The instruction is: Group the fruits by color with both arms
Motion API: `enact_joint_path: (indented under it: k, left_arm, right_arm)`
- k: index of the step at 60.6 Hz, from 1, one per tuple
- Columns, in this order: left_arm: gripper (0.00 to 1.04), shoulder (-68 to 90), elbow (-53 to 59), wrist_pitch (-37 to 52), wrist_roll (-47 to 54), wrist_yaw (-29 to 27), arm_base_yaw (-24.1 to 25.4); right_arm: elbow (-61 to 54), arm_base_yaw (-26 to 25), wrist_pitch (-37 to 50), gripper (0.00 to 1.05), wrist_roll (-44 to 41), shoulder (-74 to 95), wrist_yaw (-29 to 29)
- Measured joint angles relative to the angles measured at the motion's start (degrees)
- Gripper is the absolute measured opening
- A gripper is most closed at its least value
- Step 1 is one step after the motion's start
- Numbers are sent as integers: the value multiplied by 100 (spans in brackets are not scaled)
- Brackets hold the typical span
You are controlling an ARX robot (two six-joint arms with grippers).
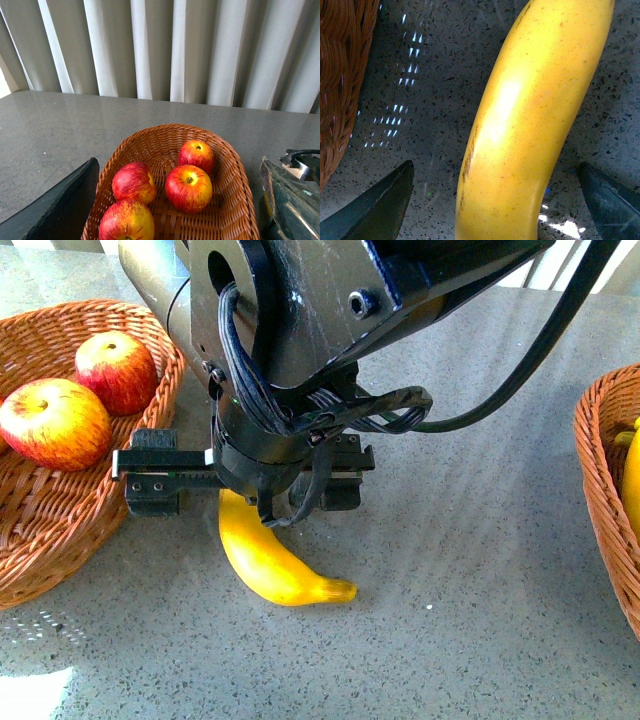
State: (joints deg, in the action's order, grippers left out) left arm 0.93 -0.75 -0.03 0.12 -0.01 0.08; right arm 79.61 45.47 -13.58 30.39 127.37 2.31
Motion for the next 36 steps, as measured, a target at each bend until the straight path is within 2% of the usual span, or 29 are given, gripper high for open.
enact_joint_path:
  k: [7, 17, 28, 36]
  left_arm:
    - [96, 0, 0, 0, 0, 0, 0]
    - [96, 0, 0, 2, 0, 0, 0]
    - [96, 0, 0, 0, 0, 0, 0]
    - [96, 0, 0, 0, 0, 0, 0]
  right_arm:
    - [-57, -11, 11, 74, 0, 0, 28]
    - [-199, -50, 120, 39, 33, -26, 26]
    - [-505, -155, 356, 36, 177, -229, 225]
    - [-822, -297, 496, 36, 227, -479, 839]
